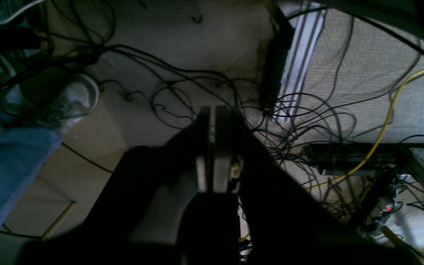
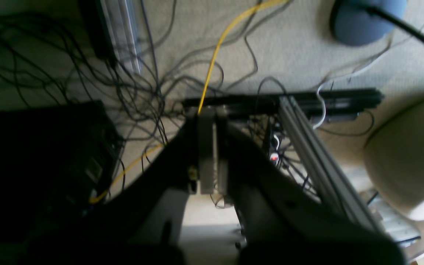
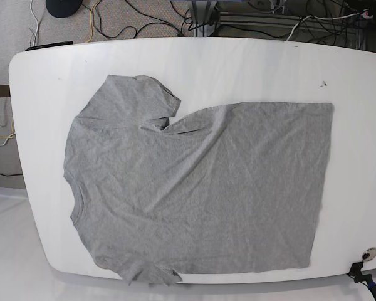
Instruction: Fold the T-shirt properly
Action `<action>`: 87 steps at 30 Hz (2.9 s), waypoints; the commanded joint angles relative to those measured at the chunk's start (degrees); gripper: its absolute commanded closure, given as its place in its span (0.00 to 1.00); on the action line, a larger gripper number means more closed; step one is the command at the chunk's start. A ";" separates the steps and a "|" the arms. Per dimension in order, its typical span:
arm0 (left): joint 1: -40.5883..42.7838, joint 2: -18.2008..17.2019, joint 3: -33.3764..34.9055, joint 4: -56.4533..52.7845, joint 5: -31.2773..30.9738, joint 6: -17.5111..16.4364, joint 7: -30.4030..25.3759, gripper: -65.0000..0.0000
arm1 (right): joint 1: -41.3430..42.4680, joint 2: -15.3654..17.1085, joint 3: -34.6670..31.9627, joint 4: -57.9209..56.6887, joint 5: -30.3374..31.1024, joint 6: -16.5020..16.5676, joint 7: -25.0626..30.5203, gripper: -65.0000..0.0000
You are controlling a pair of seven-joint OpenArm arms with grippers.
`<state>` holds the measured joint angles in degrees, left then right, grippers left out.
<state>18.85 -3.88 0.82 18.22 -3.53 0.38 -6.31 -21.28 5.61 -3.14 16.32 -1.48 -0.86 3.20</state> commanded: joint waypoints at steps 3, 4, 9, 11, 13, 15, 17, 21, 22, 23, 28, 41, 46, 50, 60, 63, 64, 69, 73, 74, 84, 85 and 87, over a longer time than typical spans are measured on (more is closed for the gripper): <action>2.24 -0.36 -0.05 0.15 -0.16 0.03 -0.49 1.00 | -1.36 0.92 -0.61 -0.27 -0.35 -0.04 0.47 1.00; 2.23 -0.42 0.05 0.06 0.00 -0.03 -0.76 1.00 | -1.37 1.08 -0.72 -0.28 -0.30 -0.04 0.80 1.00; 4.69 -0.63 -0.10 2.32 -0.24 -0.31 -0.72 1.00 | -2.64 1.75 -1.18 -0.60 -0.61 -0.18 1.42 1.00; 5.31 -0.56 0.17 2.80 -0.23 -0.48 -0.71 1.00 | -3.48 1.91 -1.15 -0.43 -0.25 -0.17 1.91 1.00; 6.18 -0.74 0.13 3.54 0.07 -0.40 -0.99 1.00 | -4.11 2.10 -1.07 -0.56 -0.34 -0.19 2.33 1.00; 7.43 -1.17 0.06 4.98 -0.10 -0.46 -1.15 1.00 | -5.19 2.37 -0.87 -0.13 -0.33 -0.32 2.99 1.00; 8.94 -1.18 0.02 6.47 -0.14 -0.32 -1.26 1.00 | -6.34 2.85 -1.03 0.36 -0.31 -0.24 3.66 1.00; 12.46 -1.59 0.04 12.03 -0.35 -0.74 -1.40 1.00 | -9.14 3.26 -0.87 2.31 -0.21 -0.43 4.81 1.00; 13.79 -1.83 0.15 14.63 -0.33 -0.79 -1.95 1.00 | -10.42 3.32 -0.59 3.71 -0.25 -0.08 5.04 1.00; 14.93 -1.82 0.20 16.58 -0.22 -0.86 -2.31 1.00 | -11.38 3.34 -0.47 5.55 -0.14 -0.24 4.91 1.00; 20.95 -2.94 0.43 26.91 -0.38 -1.10 -5.12 0.99 | -18.12 3.50 1.30 16.90 0.07 0.09 4.79 1.00; 32.59 -4.91 0.48 56.39 -1.13 -1.64 -4.66 1.00 | -37.97 5.47 3.35 59.84 1.78 -0.22 3.21 1.00; 35.14 -4.88 -0.80 63.15 -1.54 -2.13 -2.91 1.00 | -40.04 6.02 3.78 64.50 2.61 -0.31 2.43 1.00; 36.90 -4.79 -3.20 68.59 -1.58 -2.27 -1.77 1.00 | -41.63 6.53 3.81 68.78 2.59 -0.56 1.93 0.99; 36.92 -3.95 -8.57 81.45 -1.82 -2.42 1.91 1.00 | -42.00 6.59 6.65 80.62 3.05 -0.80 1.25 0.99; 36.46 -3.72 -8.89 83.97 -1.95 -2.38 3.65 1.00 | -41.38 6.46 9.14 80.55 3.17 -0.97 2.47 0.97; 36.38 -3.48 -9.12 84.44 -1.85 -2.26 3.90 1.00 | -40.84 6.43 9.74 80.23 3.33 -0.82 3.13 0.96; 35.82 -3.43 -9.08 88.84 -1.85 -2.30 7.10 1.00 | -39.15 6.41 14.13 80.05 5.33 2.11 2.36 0.91; 34.88 -3.24 -9.22 94.48 -1.67 -2.31 11.95 1.00 | -37.27 6.26 18.00 84.92 7.94 5.46 -5.61 0.92; 34.69 -3.05 -9.38 96.12 -1.59 -2.23 13.04 1.00 | -37.24 6.31 18.98 87.20 7.66 5.06 -7.95 0.93; 31.61 -3.42 -12.19 103.28 -0.75 -2.55 23.56 1.00 | -35.32 6.11 19.79 97.06 6.36 1.07 -19.21 0.97; 31.38 -3.51 -12.37 103.58 -0.63 -2.40 23.56 1.00 | -34.91 6.04 19.78 97.29 6.97 1.35 -19.73 0.97; 31.00 -3.70 -12.53 103.50 -0.58 -2.40 23.71 1.00 | -34.62 6.10 19.90 97.75 8.95 1.50 -20.67 0.98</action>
<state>49.30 -7.20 -11.57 120.42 -4.34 -2.42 18.81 -55.07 11.27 16.45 112.60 6.63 0.64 -18.20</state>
